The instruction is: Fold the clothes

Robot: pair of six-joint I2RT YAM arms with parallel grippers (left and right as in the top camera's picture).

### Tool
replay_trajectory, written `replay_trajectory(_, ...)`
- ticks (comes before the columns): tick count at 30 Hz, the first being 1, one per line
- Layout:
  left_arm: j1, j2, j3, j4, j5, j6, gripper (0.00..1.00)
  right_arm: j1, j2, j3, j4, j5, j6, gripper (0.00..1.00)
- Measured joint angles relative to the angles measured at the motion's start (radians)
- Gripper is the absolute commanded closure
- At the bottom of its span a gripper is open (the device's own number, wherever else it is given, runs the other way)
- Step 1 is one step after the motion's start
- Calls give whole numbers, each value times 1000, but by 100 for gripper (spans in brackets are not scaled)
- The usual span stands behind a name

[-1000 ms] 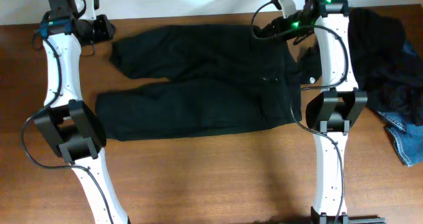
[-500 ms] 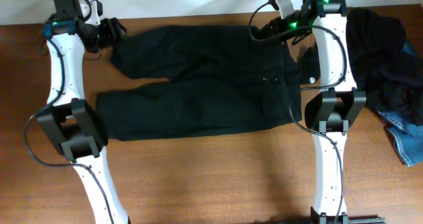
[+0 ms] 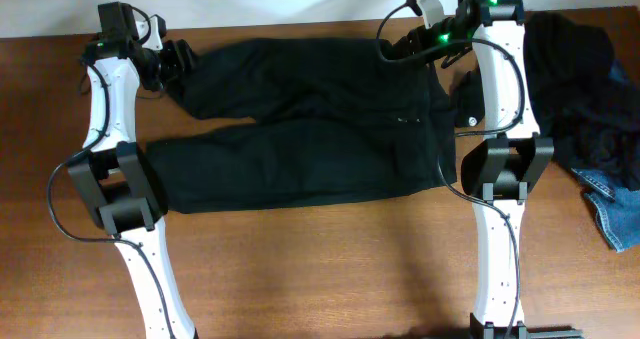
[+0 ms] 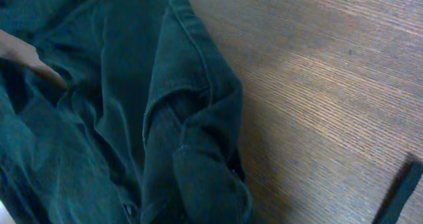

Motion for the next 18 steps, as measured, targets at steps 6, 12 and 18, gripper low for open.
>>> replay_trajectory(6, -2, 0, 0, -22, -31, 1, 26, 0, 0, 0, 0, 0, 0, 96)
replay_trajectory(12, -8, 0, 0, -19, -58, 1, 27, 0, 0, 0, 3, 0, -1, 96)
replay_trajectory(18, -31, 2, 0, 59, -71, 0, 38, 0, 0, 0, 4, 0, 0, 96)
